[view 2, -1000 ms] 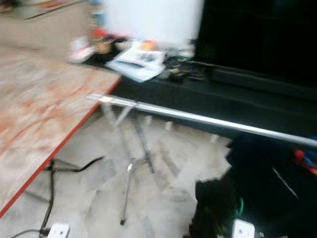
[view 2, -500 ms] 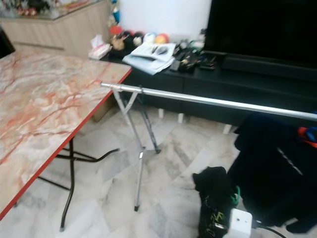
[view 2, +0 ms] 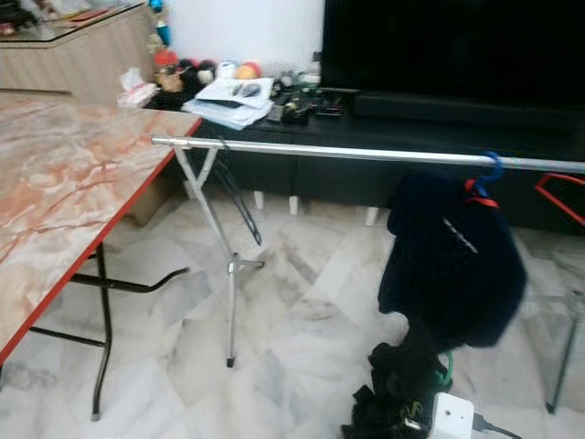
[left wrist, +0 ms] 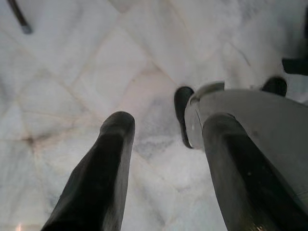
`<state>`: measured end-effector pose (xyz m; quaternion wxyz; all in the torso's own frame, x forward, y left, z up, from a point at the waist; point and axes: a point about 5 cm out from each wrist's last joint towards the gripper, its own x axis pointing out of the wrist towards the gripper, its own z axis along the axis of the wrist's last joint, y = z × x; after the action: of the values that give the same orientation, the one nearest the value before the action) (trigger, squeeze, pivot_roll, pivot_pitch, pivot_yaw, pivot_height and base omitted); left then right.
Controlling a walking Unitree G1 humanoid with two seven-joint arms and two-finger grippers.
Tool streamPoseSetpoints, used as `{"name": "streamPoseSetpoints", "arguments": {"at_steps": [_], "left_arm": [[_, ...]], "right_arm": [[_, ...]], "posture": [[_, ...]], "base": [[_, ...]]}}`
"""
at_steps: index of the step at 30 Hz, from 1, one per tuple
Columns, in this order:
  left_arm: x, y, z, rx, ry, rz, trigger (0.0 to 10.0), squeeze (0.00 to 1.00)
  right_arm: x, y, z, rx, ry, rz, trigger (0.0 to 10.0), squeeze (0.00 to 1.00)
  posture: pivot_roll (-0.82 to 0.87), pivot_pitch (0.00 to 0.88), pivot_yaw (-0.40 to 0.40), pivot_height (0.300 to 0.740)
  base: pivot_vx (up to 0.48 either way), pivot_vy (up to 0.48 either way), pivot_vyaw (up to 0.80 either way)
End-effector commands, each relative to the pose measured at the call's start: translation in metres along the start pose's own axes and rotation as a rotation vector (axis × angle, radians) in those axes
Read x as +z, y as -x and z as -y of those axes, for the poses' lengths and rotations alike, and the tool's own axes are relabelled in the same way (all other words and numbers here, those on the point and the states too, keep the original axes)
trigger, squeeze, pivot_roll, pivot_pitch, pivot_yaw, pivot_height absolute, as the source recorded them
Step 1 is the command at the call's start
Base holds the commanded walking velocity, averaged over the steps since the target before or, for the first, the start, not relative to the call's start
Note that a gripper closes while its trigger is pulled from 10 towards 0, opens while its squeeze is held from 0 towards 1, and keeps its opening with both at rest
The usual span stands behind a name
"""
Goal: Hang hanger
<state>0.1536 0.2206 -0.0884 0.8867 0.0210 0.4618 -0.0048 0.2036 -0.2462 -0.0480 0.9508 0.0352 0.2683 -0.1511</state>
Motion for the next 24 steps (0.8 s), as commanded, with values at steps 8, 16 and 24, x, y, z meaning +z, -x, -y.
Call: {"name": "streamPoseSetpoints", "arguments": {"at_steps": [8,16,24], "left_arm": [[-0.0174,0.0034,0.0041,0.006,-0.007,-0.052,10.0,0.0],[-0.0189,0.0043,0.002,0.011,-0.007,-0.054,10.0,0.0],[-0.0195,0.0057,-0.004,0.016,-0.007,-0.055,10.0,0.0]], "right_arm": [[0.0036,-0.0009,-0.003,0.008,0.0,0.024,10.0,0.0],[0.004,-0.0011,-0.0031,0.005,-0.001,0.026,10.0,0.0],[0.0045,-0.0013,-0.003,0.004,0.001,0.027,10.0,0.0]], "posture": [[-0.01,0.114,0.006,0.74],[-0.01,0.118,0.007,0.74],[-0.01,0.121,0.007,0.74]], "base": [[-0.292,0.0,0.0],[-0.291,0.0,0.0],[-0.292,0.0,0.0]]}}
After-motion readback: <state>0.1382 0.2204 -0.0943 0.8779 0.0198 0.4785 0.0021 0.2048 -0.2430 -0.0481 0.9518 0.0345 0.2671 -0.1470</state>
